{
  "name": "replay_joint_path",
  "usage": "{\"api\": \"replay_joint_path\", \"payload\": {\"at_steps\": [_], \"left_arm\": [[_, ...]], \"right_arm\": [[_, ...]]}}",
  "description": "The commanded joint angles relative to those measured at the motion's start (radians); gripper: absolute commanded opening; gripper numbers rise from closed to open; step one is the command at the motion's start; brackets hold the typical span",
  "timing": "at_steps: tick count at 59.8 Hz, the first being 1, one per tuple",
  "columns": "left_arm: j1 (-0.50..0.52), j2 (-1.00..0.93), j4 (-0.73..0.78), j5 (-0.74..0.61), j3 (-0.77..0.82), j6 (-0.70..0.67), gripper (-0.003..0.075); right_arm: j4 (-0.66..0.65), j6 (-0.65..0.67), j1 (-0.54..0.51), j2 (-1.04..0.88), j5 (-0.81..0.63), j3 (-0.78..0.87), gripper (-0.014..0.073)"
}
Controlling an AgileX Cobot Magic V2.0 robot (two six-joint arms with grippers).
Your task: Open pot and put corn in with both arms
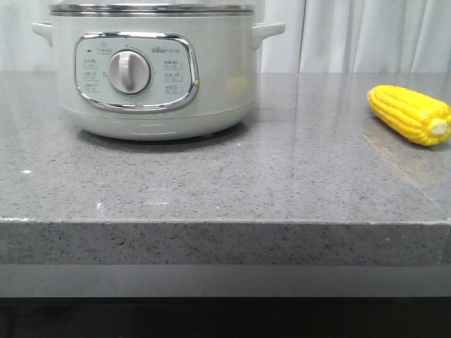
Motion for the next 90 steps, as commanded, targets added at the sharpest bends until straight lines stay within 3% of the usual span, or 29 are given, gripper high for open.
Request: {"api": "replay_joint_path", "payload": {"at_steps": [1,21,26,29,33,39,43,49,68,90], "left_arm": [[0.003,0.026,-0.017,-0.069,-0.035,-0.002,-0.002],[0.003,0.036,0.041,-0.069,-0.035,-0.002,-0.0014],[0.003,0.036,0.056,-0.069,-0.035,-0.002,0.0064],[0.003,0.036,0.056,-0.069,-0.035,-0.002,0.0134],[0.003,0.036,0.056,-0.071,-0.035,-0.002,0.0289],[0.003,0.036,0.056,-0.083,-0.033,-0.002,0.0502],[0.003,0.036,0.056,-0.089,-0.033,-0.002,0.0554],[-0.013,0.036,0.039,-0.112,-0.033,-0.002,0.0554],[-0.166,0.13,-0.017,-0.279,-0.044,-0.002,0.0554],[-0.358,0.437,-0.021,-0.459,-0.157,-0.002,0.0554]], "right_arm": [[-0.015,-0.007,-0.005,0.036,-0.067,-0.034,-0.0066],[-0.015,-0.007,-0.005,0.047,-0.06,-0.033,-0.0065],[-0.015,-0.007,-0.005,0.047,-0.06,-0.033,-0.0036],[-0.015,-0.007,-0.005,0.047,-0.06,-0.033,0.0034],[-0.015,-0.007,-0.005,0.047,-0.06,-0.033,0.0167],[-0.015,-0.007,-0.005,0.047,-0.06,-0.033,0.0439],[-0.015,-0.007,-0.005,0.047,-0.059,-0.033,0.0575],[-0.015,-0.007,-0.005,0.047,-0.059,-0.033,0.0653],[-0.015,-0.007,-0.005,0.047,-0.059,-0.033,0.065],[-0.015,-0.007,-0.005,0.047,-0.059,-0.033,0.065]]}}
